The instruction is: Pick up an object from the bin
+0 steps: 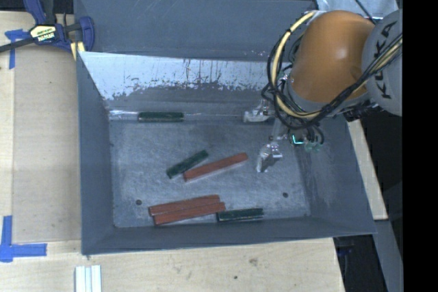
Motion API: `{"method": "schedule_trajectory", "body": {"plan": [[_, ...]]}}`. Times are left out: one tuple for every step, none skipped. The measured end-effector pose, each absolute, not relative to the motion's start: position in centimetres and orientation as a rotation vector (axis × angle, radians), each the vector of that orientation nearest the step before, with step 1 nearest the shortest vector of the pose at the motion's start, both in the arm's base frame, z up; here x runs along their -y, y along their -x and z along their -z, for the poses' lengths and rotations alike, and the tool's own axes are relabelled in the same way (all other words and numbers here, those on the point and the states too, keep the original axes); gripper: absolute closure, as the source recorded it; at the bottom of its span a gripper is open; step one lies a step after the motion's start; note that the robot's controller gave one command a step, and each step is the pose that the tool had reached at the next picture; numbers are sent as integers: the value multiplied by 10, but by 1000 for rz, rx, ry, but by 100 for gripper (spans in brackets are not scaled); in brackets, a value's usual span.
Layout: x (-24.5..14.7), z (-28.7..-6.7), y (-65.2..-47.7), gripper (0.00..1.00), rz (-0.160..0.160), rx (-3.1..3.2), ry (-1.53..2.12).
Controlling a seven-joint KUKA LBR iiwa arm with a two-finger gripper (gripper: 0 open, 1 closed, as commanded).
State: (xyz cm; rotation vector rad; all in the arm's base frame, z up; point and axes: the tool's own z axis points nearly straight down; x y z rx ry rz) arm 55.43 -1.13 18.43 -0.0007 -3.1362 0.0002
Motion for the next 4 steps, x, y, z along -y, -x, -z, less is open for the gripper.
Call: {"method": "schedule_trajectory", "body": {"plan": [[11, -189, -556, 0, 0, 3145, 1], [11, -187, -557, 0, 0, 3146, -9], [1, -194, -541, 0, 0, 3136, -134], [-25, -96, -562, 100, 2, 3145, 26]]}}
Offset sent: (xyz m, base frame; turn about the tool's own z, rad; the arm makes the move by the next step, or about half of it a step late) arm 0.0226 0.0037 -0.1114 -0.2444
